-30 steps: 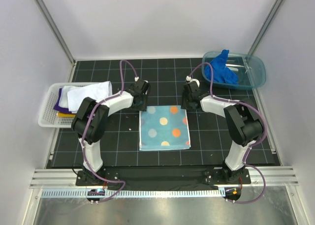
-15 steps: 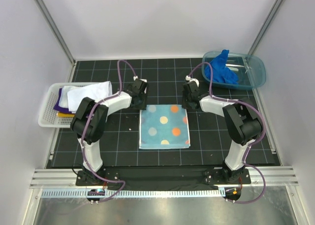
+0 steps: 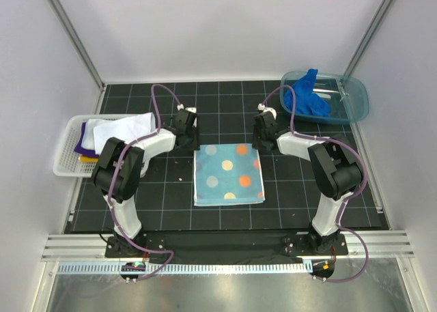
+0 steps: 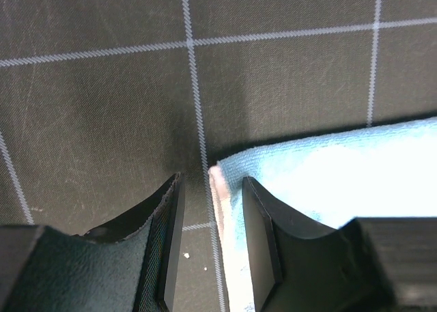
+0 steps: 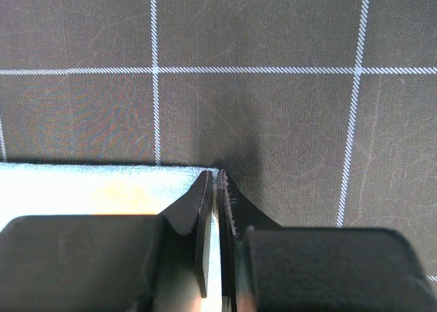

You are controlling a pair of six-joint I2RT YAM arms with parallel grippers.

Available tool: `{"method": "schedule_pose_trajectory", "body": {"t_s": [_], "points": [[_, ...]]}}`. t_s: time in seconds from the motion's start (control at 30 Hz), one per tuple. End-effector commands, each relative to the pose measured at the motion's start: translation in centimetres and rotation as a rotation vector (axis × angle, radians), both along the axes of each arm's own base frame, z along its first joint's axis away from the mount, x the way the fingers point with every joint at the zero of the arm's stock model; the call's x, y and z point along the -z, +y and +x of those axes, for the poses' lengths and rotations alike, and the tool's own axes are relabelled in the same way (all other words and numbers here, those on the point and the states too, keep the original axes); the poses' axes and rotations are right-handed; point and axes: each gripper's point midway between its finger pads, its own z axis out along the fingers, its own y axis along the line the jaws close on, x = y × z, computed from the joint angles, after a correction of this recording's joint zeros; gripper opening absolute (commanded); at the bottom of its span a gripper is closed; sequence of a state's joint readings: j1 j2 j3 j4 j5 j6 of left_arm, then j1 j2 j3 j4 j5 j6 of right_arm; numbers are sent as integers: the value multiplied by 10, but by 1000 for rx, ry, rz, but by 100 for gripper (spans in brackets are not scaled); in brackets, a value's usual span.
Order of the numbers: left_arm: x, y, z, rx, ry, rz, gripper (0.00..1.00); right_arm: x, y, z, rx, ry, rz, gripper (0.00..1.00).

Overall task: Fold and stack the towels
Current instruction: Fold the towel

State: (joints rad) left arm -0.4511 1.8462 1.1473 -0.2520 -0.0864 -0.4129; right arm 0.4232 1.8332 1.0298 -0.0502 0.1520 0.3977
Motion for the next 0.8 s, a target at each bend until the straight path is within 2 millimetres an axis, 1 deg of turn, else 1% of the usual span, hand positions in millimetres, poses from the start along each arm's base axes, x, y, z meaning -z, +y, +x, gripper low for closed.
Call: {"method": "schedule_pose_trajectory", "body": {"t_s": [0.0,0.03,0.27,0.47,0.6,0.63,0.7,0.73,0.77], "points": [[-18,-12,14,6,-60,-73,43,25,-9,-10,2,71,-46,11],[-11,-13,13,12,-42,-69,42,24,-8,-10,1,72,-44,11],[6,-17,9,18,5,-80,39,24,-7,-10,-5,75,-38,11],[13,-7,11,-14,3,-34,36,26,-7,-11,-9,80,-33,11],[16,-5,13,-20,3,-17,29,26,-5,-11,-11,80,-22,11],[18,-6,13,-21,7,-17,24,26,-4,-12,-13,78,-18,10],[19,-9,14,-12,11,-29,20,23,-4,-10,-11,73,-10,8],[17,-11,16,-8,2,-39,14,22,-4,-8,-8,69,-1,6],[16,-13,17,-10,-2,-46,11,20,-4,-8,-6,65,6,6]]}}
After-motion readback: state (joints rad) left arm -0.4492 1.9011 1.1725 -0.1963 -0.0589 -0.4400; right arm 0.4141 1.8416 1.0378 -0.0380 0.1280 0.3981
